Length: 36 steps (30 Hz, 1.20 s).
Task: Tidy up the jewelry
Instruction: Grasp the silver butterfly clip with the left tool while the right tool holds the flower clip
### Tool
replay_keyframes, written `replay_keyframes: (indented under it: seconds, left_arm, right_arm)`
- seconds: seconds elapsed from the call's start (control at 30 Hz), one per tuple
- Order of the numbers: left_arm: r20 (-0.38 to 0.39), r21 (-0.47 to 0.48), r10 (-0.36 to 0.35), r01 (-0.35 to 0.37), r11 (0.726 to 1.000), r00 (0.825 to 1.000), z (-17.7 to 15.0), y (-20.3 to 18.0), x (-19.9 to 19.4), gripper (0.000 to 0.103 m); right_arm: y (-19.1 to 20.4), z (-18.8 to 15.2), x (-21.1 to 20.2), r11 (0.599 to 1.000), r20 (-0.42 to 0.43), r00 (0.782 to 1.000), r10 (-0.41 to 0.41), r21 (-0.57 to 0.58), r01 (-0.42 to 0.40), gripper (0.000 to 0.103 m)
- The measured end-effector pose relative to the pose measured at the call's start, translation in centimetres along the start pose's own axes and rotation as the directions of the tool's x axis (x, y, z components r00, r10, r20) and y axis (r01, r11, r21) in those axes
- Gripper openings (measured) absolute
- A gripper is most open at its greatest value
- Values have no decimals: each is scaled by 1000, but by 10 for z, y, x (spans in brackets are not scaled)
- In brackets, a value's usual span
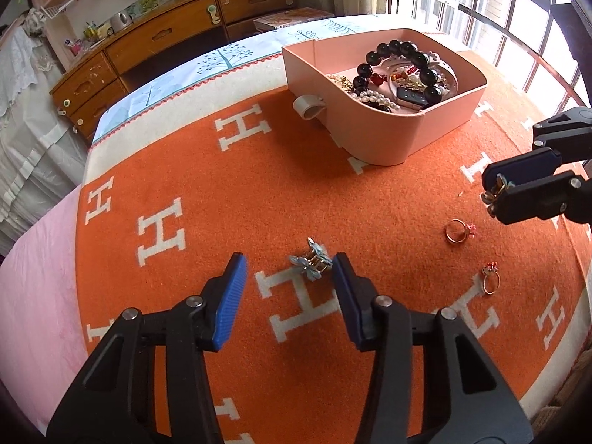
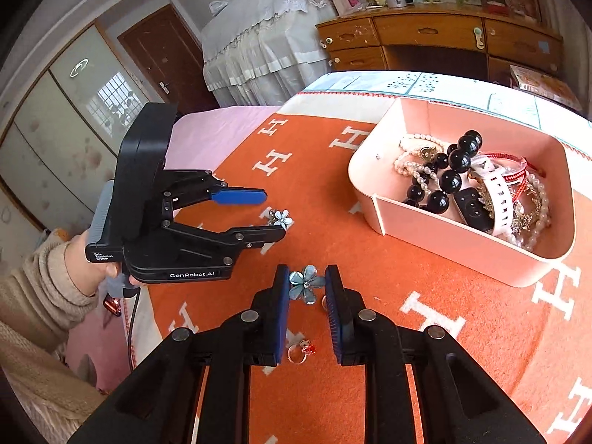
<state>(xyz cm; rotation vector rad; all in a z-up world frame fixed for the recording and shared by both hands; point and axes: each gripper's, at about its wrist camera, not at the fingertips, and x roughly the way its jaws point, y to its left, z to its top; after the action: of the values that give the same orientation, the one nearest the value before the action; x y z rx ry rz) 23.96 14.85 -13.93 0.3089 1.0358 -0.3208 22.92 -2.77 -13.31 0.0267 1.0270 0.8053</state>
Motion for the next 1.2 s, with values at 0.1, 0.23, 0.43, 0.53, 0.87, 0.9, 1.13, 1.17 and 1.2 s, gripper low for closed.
replay_keyframes:
  seconds: [0.1, 0.23, 0.43, 0.53, 0.87, 0.9, 1.13, 1.17, 1.2]
  left_arm:
    - [13, 16, 1, -2, 1000, 1000, 1, 0, 1, 45]
    - [19, -14, -29, 29, 999, 999, 5, 5, 5, 36]
    - [25, 1, -17, 17, 1000, 1000, 6, -1, 6, 20]
    - [19, 1, 7, -7, 1000, 1000, 5, -7, 5, 20]
    - [66, -65, 48, -44, 997, 997, 25, -20, -57, 20]
    - [73, -75, 49, -44, 996, 996, 31, -22, -66, 20]
    - [110, -133, 55, -40, 990, 992, 84, -36, -123, 20]
    - [120, -134, 61, -45, 990, 991, 93, -37, -130, 20]
    - [133, -134, 68, -50, 990, 989, 103, -38, -138, 20]
  right_arm:
    - [-4, -2, -2, 1000, 10, 1000, 10, 18, -10, 18]
    - [-7, -6, -2, 999, 17, 1000, 16, 37, -17, 18]
    - [-4, -19, -3, 998, 25, 999, 22, 59, -24, 18]
    - [-6, -17, -3, 997, 35, 999, 19, 68, -22, 18]
    - [7, -10, -39, 999, 100, 995, -23, 50, 18, 18]
    - [11, -8, -45, 999, 106, 994, -37, 44, 32, 18]
    - [34, 27, -99, 981, 142, 971, -192, 12, 192, 18]
    - [37, 35, -110, 977, 149, 966, -213, 13, 213, 18]
    - [38, 42, -120, 973, 159, 960, -231, 19, 231, 18]
